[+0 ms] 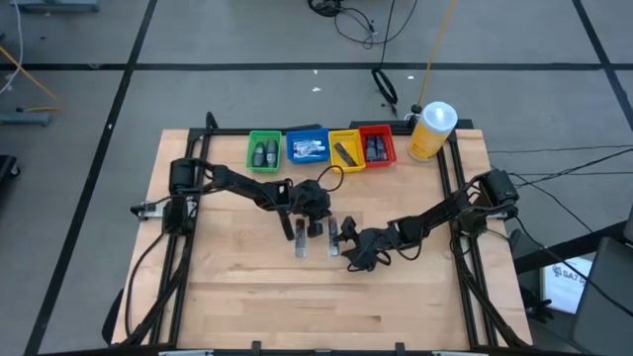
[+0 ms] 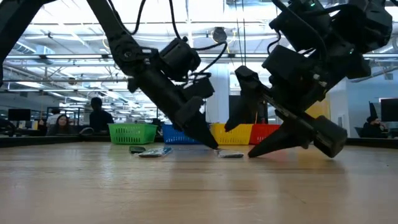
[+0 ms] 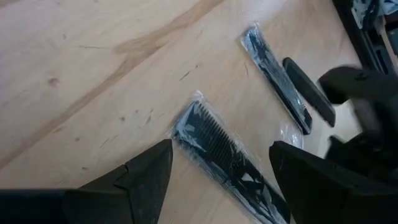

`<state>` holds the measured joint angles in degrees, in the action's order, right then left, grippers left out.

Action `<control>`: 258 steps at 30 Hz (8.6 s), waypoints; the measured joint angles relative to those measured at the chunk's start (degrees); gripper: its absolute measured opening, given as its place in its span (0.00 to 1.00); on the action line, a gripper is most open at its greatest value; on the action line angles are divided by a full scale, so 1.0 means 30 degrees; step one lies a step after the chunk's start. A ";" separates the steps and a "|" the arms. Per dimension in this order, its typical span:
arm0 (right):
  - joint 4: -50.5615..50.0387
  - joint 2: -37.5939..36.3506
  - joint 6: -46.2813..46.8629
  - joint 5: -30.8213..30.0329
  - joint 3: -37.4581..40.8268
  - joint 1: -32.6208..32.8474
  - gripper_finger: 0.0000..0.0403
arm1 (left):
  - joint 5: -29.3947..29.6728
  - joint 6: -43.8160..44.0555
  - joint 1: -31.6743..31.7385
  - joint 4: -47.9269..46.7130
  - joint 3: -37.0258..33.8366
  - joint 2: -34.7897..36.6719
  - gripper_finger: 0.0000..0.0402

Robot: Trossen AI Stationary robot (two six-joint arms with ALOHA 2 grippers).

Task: Pick & Place Travel size toiletries
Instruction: Put the right black comb into the yellow bin, then put the left black comb into the yellow bin

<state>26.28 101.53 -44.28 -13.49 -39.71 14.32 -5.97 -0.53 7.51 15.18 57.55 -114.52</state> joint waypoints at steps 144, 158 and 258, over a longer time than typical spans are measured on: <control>-0.6939 -0.8624 1.9875 -0.0103 -0.0726 -0.9776 0.03 | 0.6468 0.1995 -0.2006 0.3042 -0.8328 0.5696 0.01; -1.4549 -0.2097 2.0381 0.2118 -0.8215 -1.5070 0.03 | 0.9370 0.2358 -0.2211 0.4374 -0.8824 0.5696 0.06; 0.3728 0.1161 2.1006 0.3497 0.0529 -0.5749 0.40 | 0.2613 0.1849 -0.3850 -0.4988 -0.1639 0.2963 0.06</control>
<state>37.46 105.01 18.74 -3.00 -38.12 -2.93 1.87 5.02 -4.04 0.21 52.63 -105.63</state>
